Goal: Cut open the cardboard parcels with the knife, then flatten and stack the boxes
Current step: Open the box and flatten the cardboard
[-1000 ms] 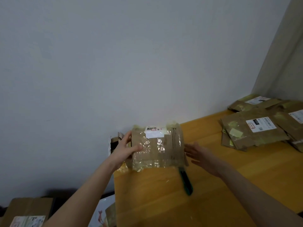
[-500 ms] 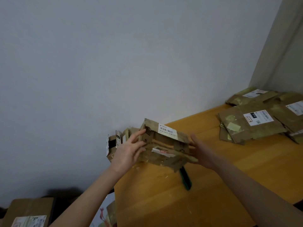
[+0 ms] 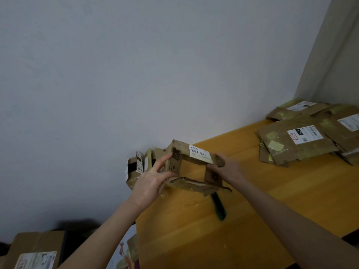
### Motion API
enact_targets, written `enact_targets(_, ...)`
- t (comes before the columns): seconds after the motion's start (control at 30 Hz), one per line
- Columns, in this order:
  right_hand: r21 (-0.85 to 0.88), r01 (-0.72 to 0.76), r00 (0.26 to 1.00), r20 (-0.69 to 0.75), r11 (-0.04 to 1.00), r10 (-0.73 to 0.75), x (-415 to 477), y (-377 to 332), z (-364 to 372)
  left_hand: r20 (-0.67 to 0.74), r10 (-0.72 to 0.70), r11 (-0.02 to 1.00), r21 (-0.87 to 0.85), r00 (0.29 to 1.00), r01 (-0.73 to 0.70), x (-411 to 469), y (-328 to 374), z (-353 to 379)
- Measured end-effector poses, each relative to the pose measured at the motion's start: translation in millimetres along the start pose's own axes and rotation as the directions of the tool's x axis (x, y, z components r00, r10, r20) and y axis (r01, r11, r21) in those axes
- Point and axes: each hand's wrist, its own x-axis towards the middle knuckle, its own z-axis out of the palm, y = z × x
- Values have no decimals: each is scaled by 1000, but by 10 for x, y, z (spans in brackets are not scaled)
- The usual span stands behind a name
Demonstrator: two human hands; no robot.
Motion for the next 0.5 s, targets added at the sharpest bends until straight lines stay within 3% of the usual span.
enact_targets(0.1,176,-74,994,-68,982,88,48,15,-53,1,-14,999,-34,1000,14,-46,8,-11)
enact_targets(0.2,164,-102,991,-63,981,114,42,11,-80,-23,-24,999,-50,999,23,-79,19,-11)
enact_targets(0.33,316,-211,956,-129,925,262,73,49,-89,-55,-59,996,-77,997,55,-82,19,12)
enact_targets(0.5,208,-300,954,97,931,285,50,-70,4,0,3,1000,8,1000,-3,14,97,8)
